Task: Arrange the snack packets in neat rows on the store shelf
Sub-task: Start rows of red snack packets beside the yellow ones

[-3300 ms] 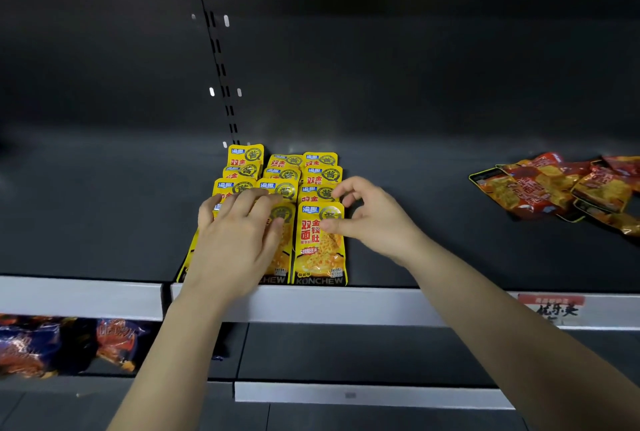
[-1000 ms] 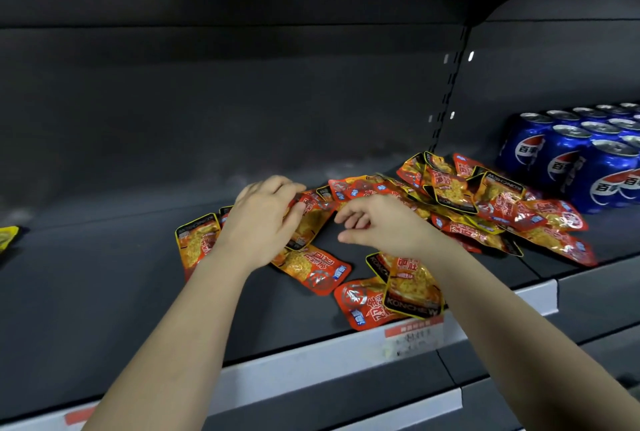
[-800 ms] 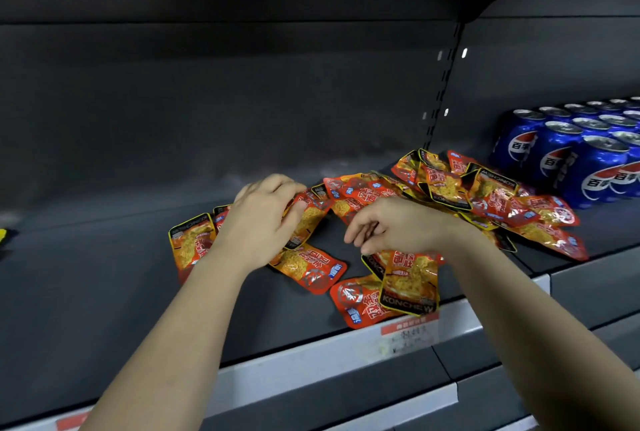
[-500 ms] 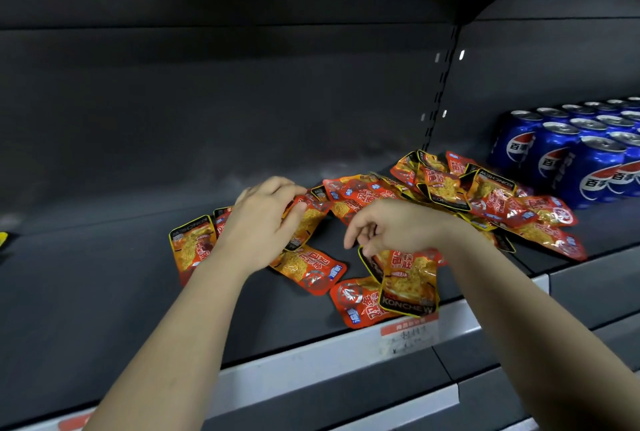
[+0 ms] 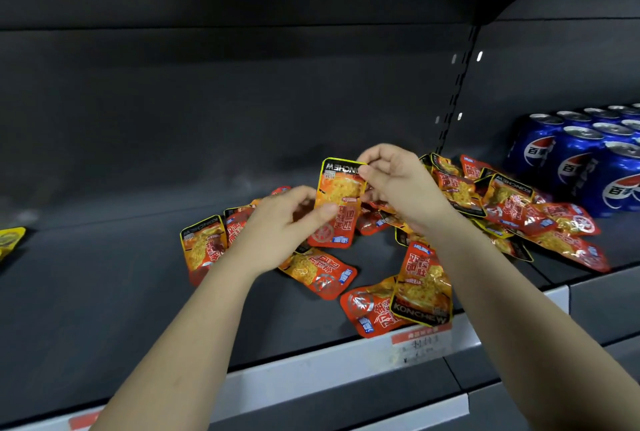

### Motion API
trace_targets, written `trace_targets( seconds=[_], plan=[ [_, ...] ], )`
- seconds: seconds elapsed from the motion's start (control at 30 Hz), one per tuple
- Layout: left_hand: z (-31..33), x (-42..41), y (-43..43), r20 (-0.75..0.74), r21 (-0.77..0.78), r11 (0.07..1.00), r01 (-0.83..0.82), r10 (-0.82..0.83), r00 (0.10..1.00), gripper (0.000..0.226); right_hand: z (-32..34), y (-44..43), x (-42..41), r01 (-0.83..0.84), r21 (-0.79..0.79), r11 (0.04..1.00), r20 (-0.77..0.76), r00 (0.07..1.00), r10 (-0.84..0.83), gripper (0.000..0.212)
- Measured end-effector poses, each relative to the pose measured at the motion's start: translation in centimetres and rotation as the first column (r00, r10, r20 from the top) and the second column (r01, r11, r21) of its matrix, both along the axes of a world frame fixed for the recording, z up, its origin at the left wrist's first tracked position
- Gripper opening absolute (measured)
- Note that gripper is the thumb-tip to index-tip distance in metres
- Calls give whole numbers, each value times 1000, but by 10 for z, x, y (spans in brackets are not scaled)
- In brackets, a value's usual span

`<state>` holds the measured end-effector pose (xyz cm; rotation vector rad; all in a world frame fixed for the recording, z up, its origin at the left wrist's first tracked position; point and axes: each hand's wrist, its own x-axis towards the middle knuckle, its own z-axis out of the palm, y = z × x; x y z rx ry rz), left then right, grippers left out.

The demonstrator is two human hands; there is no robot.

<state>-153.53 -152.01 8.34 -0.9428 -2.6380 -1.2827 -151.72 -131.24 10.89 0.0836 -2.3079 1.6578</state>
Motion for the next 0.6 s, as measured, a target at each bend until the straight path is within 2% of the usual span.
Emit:
trace_targets(
  seconds=[0.07,0.17,0.27,0.37,0.47,0.6],
  plan=[
    [-1,-1,0,72,69,998,11,-16,997,36,-1,-4,0,-6,-139,990,11,1000,8,4],
    [-2,-6,-3,81,165,985,-41,28,996,35,-4,-5,-2,8,-250,968,27,1000,-1,5],
    [0,-11,-6,106,336,938,-90,57,993,33,-6,-2,-2,-16,-234,972,51,998,28,28],
    [4,-12,-7,187,527,834,-164,74,980,40,-5,-2,2,-137,-145,980,102,983,152,54],
    [8,-12,-6,258,657,713,-245,93,962,36,-5,-9,5,-262,12,965,182,950,255,42],
    [10,-10,-6,294,734,614,-291,99,951,17,-6,-23,6,-260,14,965,214,944,251,26]
  ],
)
